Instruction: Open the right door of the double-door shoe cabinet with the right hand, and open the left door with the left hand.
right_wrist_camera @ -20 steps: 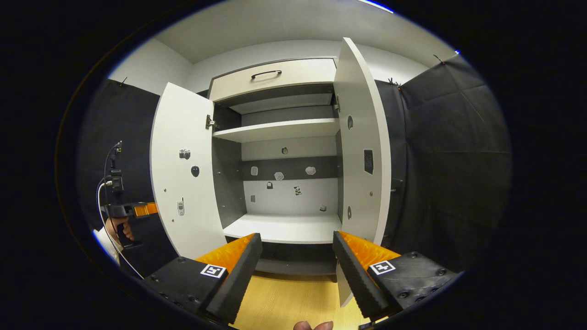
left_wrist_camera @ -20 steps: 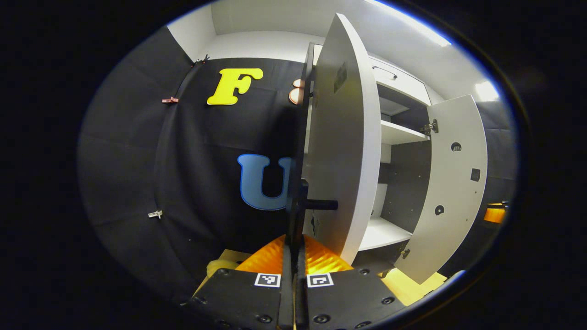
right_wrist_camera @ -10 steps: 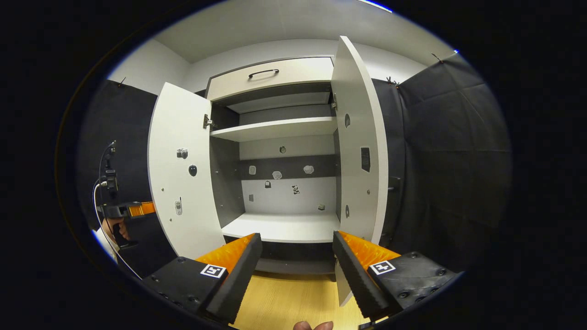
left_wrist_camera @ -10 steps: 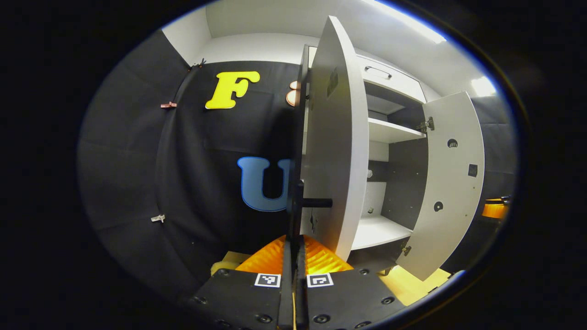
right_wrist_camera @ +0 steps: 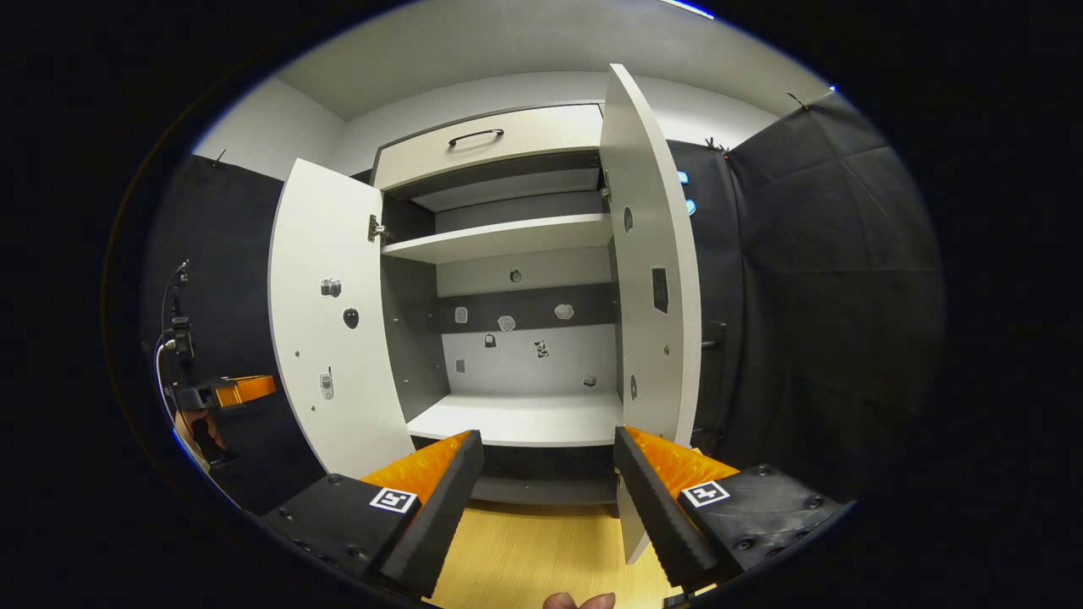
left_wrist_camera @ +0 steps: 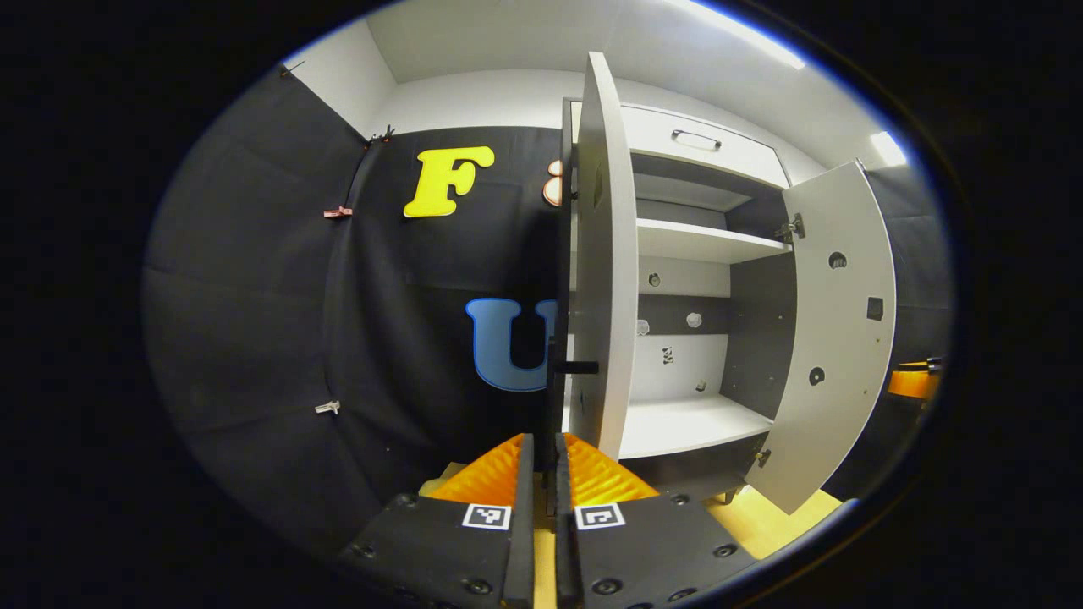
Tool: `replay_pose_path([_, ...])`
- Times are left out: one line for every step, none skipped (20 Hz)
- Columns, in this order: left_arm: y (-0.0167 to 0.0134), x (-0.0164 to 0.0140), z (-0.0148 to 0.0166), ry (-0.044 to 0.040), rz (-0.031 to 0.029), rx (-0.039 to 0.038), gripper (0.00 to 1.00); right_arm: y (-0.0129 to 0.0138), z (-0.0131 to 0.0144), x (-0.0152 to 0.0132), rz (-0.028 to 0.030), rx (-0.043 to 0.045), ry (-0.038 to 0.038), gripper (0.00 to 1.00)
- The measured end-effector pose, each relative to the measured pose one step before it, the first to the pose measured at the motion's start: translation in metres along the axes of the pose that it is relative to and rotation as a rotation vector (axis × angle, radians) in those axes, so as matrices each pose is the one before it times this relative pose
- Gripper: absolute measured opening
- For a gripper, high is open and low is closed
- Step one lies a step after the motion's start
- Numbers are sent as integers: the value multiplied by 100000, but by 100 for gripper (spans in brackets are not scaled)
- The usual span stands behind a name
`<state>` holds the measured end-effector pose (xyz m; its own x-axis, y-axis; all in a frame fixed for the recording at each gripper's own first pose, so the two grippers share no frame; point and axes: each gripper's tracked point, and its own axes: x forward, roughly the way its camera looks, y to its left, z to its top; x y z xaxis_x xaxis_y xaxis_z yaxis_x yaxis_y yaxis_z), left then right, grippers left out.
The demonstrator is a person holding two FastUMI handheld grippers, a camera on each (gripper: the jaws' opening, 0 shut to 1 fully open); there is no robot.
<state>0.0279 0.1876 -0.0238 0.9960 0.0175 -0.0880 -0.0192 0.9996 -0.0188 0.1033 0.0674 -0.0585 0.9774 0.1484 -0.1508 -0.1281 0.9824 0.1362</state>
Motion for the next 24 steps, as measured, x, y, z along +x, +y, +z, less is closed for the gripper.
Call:
replay_pose_path([-322,-493,6,-93,-181,-207,20,-59,4,23,136,50,28,97])
replay_pose_path([-371,-489,119,7,-120,60,23,-22,19,-9,101,128,32,97])
replay_pose_path([-403,-458,137,-441,-393,248,30,8,29,-72,172,123,1,97])
replay_pose_path([-619,-378,190,-326,-542,183,37,-29,-3,-29,11,107,-22,97])
replay_pose_path([-552,-276,66,-310,-276,390,43,-99,9,-109,-51,32,25,97])
replay_pose_path([-532,-311,152,-643,-114,374,50,-138,24,-21,-234,100,-7,97])
replay_pose_path([-544,-373,159,-510,-49,94,57,-93,0,-28,-142,139,60,97])
replay_pose_path([-733,-310,100,-223,-580,-183,64,-57,48,-79,-138,176,-20,97])
replay_pose_path([-857,-175,-41,-25,-1197,-299,72,-64,74,-76,-135,84,-172,97])
replay_pose_path([-775,-150,26,40,-963,-288,79,-53,62,-67,-4,-116,-135,97])
replay_pose_path([-723,-156,-100,25,-854,-170,86,-66,84,-80,-124,-197,-208,97])
replay_pose_path([-484,-64,53,-54,98,-369,92,-74,120,-71,-58,-94,-168,100])
replay_pose_path([-449,-122,-89,-190,26,-515,95,-117,94,-54,-221,73,-288,97])
replay_pose_path([-498,-71,96,-272,173,-394,95,-37,107,-57,-94,221,-209,97])
replay_pose_path([-495,-41,-29,-280,440,-374,95,-15,95,0,22,205,-65,97])
replay_pose_path([-601,11,-25,-86,-9,3,95,16,62,-12,-48,13,-224,97])
replay_pose_path([-600,-66,22,-301,45,108,95,-56,95,-36,-83,-126,-290,97])
replay_pose_path([-482,-84,59,-158,-170,254,95,-36,29,30,-159,-128,-120,97])
replay_pose_path([-615,-79,-3,-35,-396,154,95,70,15,-103,257,-48,9,97])
replay_pose_path([-584,-67,-24,42,-413,272,95,-4,20,23,-50,-98,29,97])
replay_pose_path([-711,-134,-45,-50,-205,285,95,30,39,-33,124,-19,-48,97])
replay_pose_path([-505,13,52,-142,-96,196,95,22,144,-33,1,35,-47,97])
replay_pose_path([-529,-31,-30,-54,-175,254,95,37,2,-45,73,-90,-138,97])
replay_pose_path([-473,-90,15,61,-25,71,95,-33,73,-28,-31,-185,-107,97])
